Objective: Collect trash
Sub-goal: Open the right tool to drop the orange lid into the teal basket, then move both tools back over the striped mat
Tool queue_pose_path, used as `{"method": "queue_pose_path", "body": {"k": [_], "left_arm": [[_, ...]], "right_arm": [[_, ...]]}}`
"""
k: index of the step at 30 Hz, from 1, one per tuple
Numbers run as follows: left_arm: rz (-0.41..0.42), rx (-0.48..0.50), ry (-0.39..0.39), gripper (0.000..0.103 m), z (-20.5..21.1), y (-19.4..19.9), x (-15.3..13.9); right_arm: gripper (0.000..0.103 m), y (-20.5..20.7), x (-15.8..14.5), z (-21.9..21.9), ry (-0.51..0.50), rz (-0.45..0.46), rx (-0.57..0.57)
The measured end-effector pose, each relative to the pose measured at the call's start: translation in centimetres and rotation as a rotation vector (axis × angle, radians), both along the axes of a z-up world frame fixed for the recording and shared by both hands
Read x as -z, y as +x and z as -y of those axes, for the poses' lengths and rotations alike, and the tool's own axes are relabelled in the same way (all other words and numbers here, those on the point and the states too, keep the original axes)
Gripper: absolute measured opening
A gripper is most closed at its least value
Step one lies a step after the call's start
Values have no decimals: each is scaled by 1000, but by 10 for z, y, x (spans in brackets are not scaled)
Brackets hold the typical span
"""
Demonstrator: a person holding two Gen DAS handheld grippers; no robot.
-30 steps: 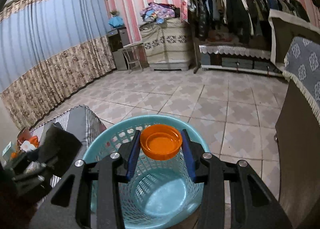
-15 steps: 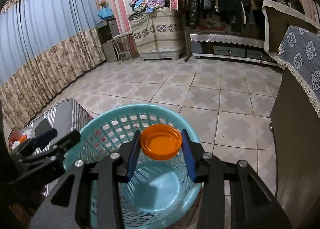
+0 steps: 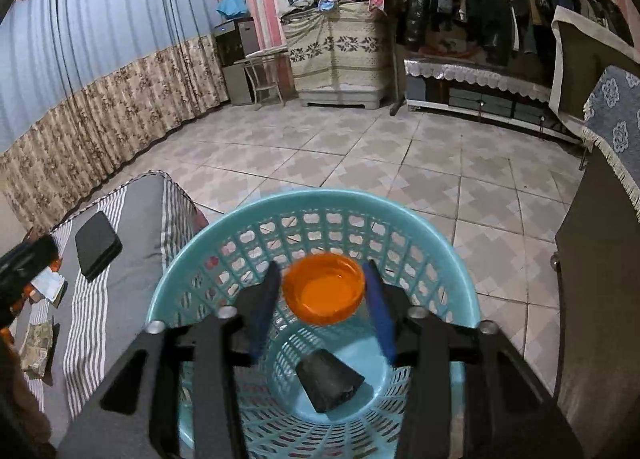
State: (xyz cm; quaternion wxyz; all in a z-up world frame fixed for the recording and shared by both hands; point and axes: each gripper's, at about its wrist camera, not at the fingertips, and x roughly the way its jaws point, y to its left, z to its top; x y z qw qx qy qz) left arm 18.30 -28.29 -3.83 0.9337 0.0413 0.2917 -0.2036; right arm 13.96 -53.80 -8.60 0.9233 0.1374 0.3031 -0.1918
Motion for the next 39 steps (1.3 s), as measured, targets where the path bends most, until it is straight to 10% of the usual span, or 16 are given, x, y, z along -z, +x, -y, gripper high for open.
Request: {"method": "queue_pose_path", "body": {"k": [12, 39], "left_arm": [[19, -52, -26, 97, -51, -15, -11], [67, -344, -14, 98, -241, -47, -28]], "right_arm": [[95, -3, -18, -15, -11, 50, 15], [95, 1, -37, -159, -49, 118, -205]]}}
